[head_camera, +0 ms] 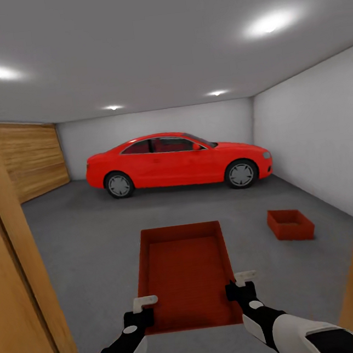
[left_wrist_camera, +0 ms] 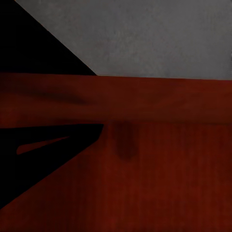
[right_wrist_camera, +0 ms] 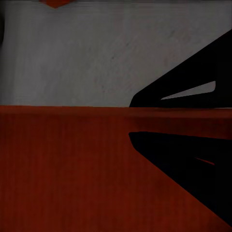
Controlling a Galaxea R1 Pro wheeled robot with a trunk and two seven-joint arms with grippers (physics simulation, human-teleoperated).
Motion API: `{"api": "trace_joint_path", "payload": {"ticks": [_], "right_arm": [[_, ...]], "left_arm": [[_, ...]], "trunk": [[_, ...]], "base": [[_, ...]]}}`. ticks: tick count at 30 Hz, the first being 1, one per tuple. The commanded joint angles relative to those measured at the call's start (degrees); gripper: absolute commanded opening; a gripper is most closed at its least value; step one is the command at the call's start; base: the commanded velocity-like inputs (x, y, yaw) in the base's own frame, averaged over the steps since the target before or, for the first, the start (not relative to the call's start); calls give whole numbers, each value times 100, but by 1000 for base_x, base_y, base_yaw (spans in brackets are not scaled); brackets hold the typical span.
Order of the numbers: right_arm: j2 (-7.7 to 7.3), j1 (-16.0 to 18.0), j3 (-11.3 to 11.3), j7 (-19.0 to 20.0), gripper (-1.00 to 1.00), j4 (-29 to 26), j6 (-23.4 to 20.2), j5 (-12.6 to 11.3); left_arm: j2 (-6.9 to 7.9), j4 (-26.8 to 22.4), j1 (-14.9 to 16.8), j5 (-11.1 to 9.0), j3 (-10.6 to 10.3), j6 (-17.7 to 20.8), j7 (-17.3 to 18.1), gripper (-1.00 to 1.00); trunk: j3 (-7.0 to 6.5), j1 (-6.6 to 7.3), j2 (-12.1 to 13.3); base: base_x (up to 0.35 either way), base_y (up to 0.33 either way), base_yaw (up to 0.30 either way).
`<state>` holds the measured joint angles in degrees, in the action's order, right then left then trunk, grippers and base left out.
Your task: Move the two storage containers from the living room to the garage. In the garage, place one container on the floor and stack the other container on top of it (either order is fine).
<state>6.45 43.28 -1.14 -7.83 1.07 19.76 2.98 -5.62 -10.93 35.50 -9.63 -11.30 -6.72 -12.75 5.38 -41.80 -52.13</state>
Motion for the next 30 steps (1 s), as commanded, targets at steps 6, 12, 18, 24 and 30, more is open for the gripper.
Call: {"api": "trace_joint_path", "payload": {"ticks": [6, 12, 18, 24, 30], "right_arm": [[-40, 5, 193, -52, -100, 16, 28, -78], [-39, 5, 193, -52, -100, 16, 28, -78], [-38, 5, 193, -52, -100, 16, 28, -78], [-38, 5, 193, -52, -100, 14, 28, -78], [-38, 5, 193, -52, -100, 16, 28, -78]], "left_arm": [[69, -14, 10, 14, 322, -31, -85, -100], [61, -21, 10, 14, 322, -27, -87, -100], [61, -18, 10, 6, 322, -24, -87, -100], [69, -15, 10, 12, 322, -25, -87, -100], [70, -14, 10, 14, 322, -28, -87, -100]], "trunk": [[9, -2, -7], [9, -2, -7], [9, -2, -7], [9, -2, -7], [9, -2, -7]], "base": [[26, 17, -42], [0, 0, -1], [63, 0, 0], [293, 0, 0], [318, 0, 0]]}}
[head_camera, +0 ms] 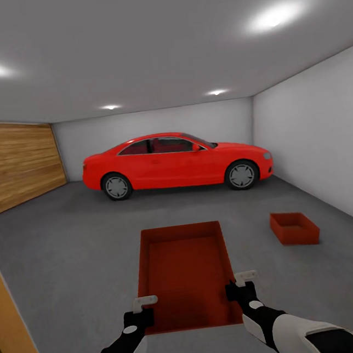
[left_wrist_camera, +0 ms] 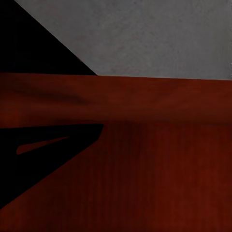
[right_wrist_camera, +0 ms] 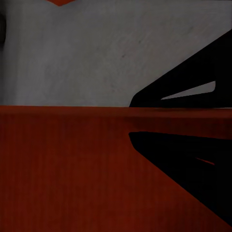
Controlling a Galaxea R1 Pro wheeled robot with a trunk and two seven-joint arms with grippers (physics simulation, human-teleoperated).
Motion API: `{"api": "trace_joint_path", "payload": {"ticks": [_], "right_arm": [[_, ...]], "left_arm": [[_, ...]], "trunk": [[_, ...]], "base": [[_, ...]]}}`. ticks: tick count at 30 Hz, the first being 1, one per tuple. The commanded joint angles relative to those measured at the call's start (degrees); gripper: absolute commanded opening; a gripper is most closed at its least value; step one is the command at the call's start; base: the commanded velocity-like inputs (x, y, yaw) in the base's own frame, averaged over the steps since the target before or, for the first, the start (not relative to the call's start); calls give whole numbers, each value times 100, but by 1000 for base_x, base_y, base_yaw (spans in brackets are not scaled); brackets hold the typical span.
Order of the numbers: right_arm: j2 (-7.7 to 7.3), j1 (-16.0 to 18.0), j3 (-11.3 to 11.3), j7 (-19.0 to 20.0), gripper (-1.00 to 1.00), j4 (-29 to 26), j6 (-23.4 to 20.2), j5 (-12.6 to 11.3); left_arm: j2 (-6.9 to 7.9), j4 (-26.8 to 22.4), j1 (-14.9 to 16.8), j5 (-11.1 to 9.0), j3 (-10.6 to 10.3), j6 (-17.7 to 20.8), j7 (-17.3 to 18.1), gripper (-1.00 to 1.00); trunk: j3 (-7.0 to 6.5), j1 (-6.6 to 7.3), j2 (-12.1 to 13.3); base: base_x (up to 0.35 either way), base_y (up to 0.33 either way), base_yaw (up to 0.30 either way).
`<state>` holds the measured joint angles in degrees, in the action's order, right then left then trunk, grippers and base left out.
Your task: Move the two storage containers from the living room to the garage. In the garage, place one container on the floor and stack the other container on top of it (either order is fine).
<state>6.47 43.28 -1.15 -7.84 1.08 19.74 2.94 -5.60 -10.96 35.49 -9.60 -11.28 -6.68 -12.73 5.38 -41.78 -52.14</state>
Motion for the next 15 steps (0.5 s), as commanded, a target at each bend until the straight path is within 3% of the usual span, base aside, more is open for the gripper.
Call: {"api": "trace_joint_path", "payload": {"ticks": [1, 15], "right_arm": [[-41, 5, 194, -51, -100, 15, 30, -74], [-41, 5, 194, -51, -100, 15, 30, -74]], "left_arm": [[67, -11, 11, 10, 319, -32, -89, -100], [68, -11, 11, 10, 319, -27, -89, -100]], "trunk": [[9, -4, -6], [9, -4, -6]], "base": [[320, 0, 0], [320, 0, 0]]}}
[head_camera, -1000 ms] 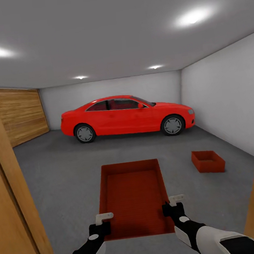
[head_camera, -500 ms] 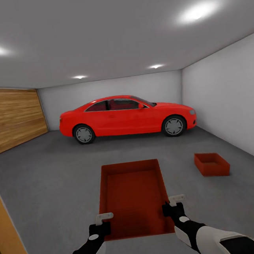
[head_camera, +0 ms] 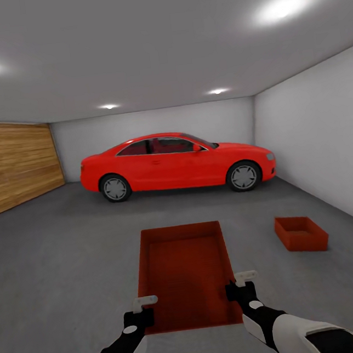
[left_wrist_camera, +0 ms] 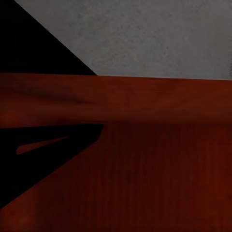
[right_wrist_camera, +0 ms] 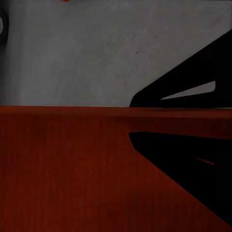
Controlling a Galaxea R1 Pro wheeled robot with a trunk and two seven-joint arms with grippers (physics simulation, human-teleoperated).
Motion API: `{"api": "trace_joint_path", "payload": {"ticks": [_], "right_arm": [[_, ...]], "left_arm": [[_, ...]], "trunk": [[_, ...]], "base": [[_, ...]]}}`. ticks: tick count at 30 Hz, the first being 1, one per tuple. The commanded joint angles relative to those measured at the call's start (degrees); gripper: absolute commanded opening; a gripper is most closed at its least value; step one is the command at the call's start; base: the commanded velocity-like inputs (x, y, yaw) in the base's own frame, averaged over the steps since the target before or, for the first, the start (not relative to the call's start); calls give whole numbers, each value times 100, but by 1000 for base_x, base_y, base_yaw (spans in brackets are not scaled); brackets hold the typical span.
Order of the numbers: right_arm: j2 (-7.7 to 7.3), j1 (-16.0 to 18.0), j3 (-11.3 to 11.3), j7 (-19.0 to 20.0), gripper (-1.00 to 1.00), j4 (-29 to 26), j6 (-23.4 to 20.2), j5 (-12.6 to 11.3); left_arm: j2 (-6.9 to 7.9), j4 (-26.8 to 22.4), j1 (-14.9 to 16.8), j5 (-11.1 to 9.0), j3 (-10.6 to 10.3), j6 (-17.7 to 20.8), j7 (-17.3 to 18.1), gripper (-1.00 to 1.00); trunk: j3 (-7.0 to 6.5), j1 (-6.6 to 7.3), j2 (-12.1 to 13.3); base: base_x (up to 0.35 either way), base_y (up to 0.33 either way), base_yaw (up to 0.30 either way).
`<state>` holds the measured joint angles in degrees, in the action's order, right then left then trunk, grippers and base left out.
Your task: Move the two storage containers from the living room to the garage. In the garage, place one container on the floor and stack the other container on top of it (either order is fine).
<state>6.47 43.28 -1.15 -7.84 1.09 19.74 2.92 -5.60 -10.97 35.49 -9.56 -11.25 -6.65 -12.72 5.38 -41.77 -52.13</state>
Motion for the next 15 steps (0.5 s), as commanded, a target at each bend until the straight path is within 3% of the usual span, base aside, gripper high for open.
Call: {"api": "trace_joint_path", "payload": {"ticks": [1, 15], "right_arm": [[-41, 5, 194, -51, -100, 12, 30, -72], [-49, 5, 194, -51, -100, 13, 30, -72]], "left_arm": [[67, -10, 10, 6, 317, -30, -90, -100], [67, -14, 10, 6, 317, -29, -90, -100]], "trunk": [[9, -4, -7], [9, -4, -7]], "base": [[321, 0, 0], [321, 0, 0]]}}
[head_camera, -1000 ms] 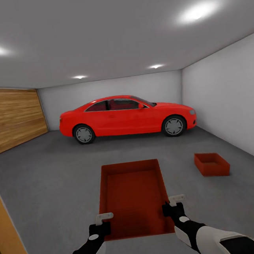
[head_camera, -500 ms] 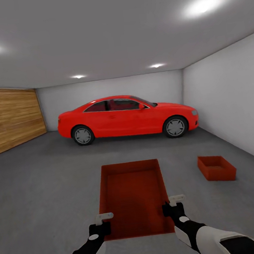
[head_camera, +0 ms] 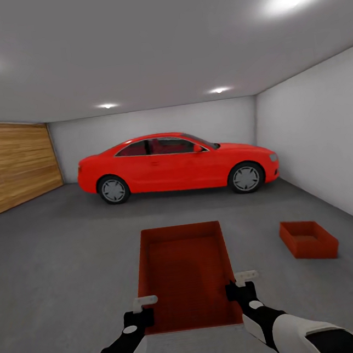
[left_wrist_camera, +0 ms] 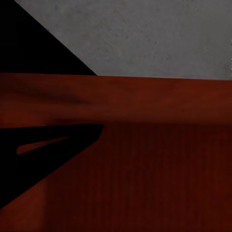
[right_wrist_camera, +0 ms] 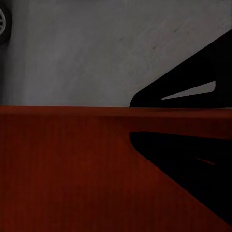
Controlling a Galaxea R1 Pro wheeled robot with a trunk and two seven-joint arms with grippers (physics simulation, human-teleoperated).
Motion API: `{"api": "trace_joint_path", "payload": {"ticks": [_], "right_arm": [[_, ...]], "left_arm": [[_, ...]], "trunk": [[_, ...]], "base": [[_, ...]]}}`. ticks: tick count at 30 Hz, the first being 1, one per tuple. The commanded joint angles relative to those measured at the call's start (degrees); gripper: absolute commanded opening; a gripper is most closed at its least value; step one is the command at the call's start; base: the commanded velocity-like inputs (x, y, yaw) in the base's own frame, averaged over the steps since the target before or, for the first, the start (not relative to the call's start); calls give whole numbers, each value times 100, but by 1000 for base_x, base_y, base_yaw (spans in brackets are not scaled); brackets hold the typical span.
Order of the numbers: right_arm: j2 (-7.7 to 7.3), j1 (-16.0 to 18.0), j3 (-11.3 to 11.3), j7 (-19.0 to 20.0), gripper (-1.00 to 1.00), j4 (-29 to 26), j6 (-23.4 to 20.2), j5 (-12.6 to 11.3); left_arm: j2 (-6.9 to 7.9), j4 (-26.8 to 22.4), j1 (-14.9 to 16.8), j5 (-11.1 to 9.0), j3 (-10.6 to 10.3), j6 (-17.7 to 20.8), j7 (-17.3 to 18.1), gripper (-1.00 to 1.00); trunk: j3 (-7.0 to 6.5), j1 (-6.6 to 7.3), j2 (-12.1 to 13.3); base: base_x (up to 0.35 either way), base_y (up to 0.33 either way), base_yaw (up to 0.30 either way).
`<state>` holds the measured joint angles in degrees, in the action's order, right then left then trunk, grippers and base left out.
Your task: Move the two storage containers from the living room to the garage. In the garage, place one container on the floor and stack the other container on top of it (either order is fine).
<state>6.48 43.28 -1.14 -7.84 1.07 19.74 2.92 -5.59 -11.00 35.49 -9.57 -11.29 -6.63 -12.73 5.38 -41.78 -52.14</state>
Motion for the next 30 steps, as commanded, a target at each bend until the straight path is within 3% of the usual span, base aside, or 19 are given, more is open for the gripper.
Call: {"api": "trace_joint_path", "payload": {"ticks": [1, 30], "right_arm": [[-50, 5, 193, -51, -100, 15, 26, -72], [-50, 5, 193, -51, -100, 8, 21, -72]], "left_arm": [[67, -10, 11, 8, 320, -31, -89, -100], [67, -14, 11, 8, 320, -31, -89, -100]], "trunk": [[9, -4, -6], [9, -4, -6]], "base": [[321, 0, 0], [321, 0, 0]]}}
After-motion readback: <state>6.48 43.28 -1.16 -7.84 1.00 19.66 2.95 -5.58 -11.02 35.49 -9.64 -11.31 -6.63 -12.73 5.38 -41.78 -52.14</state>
